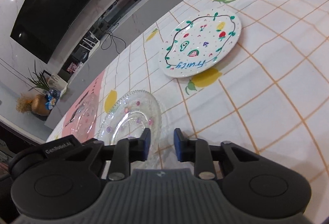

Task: Organize plates and bowls
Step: 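Move both grippers to the dotted clear glass plate and close on its rim, then lift the glass plate with both grippers and lower it beside the bowl stack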

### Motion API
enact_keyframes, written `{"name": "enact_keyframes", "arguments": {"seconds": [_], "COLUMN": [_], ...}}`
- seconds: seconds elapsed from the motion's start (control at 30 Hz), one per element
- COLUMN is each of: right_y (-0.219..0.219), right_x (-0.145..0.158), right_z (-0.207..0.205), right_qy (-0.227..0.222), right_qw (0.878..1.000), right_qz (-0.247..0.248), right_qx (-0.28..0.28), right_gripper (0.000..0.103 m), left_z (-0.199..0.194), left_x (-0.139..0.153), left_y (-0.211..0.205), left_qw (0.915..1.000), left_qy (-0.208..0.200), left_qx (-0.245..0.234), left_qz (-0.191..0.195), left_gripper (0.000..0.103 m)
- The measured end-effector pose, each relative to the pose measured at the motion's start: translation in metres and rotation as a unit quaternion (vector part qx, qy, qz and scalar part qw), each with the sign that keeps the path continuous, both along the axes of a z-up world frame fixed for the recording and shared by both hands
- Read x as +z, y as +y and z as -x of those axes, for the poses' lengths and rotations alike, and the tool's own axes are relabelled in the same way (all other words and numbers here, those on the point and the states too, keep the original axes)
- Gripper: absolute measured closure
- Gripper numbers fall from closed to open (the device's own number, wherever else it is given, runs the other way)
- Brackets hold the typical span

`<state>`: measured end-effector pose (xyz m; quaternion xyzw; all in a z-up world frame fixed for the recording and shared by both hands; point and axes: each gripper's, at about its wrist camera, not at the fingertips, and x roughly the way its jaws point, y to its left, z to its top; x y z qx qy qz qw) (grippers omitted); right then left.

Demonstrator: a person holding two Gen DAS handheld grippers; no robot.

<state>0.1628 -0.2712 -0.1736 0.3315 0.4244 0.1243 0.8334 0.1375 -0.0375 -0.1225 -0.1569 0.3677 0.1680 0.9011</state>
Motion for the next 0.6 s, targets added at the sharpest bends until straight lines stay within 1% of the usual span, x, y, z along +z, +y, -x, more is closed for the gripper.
{"name": "enact_keyframes", "arguments": {"seconds": [0.1, 0.2, 0.27, 0.33, 0.37, 0.4, 0.43, 0.5, 0.6], "right_y": [0.001, 0.002, 0.002, 0.0, -0.001, -0.003, -0.004, -0.006, -0.008], "right_x": [-0.002, -0.005, -0.009, -0.012, -0.013, -0.014, -0.015, -0.015, -0.01], "right_z": [-0.003, -0.005, -0.005, -0.007, -0.007, -0.007, -0.007, -0.006, -0.003], "right_qy": [-0.006, -0.008, -0.005, -0.003, -0.001, 0.002, 0.005, 0.011, 0.009], "right_qw": [1.0, 1.0, 1.0, 1.0, 0.999, 0.999, 0.999, 0.999, 0.999], "right_qz": [-0.002, -0.008, -0.018, -0.029, -0.036, -0.043, -0.048, -0.051, -0.037], "right_qx": [0.005, 0.009, 0.008, 0.004, 0.002, 0.001, 0.001, -0.003, -0.012], "right_gripper": [0.082, 0.091, 0.096, 0.098, 0.098, 0.099, 0.1, 0.1, 0.1], "left_z": [-0.004, -0.006, -0.007, -0.009, -0.01, -0.01, -0.011, -0.01, -0.007], "left_x": [-0.006, -0.01, -0.012, -0.013, -0.014, -0.015, -0.015, -0.014, -0.012], "left_y": [0.003, 0.004, 0.004, 0.004, 0.005, 0.006, 0.005, 0.003, 0.002], "left_qw": [0.9999, 0.9995, 0.9993, 0.9992, 0.9986, 0.9979, 0.9976, 0.9976, 0.9976], "left_qy": [-0.004, -0.008, -0.009, -0.008, -0.006, -0.005, -0.004, -0.001, -0.007], "left_qx": [0.0, -0.002, -0.005, -0.01, -0.014, -0.019, -0.021, -0.026, -0.031], "left_qz": [0.01, 0.029, 0.034, 0.038, 0.05, 0.062, 0.066, 0.064, 0.061], "left_gripper": [0.078, 0.083, 0.088, 0.098, 0.1, 0.101, 0.102, 0.102, 0.102]}}
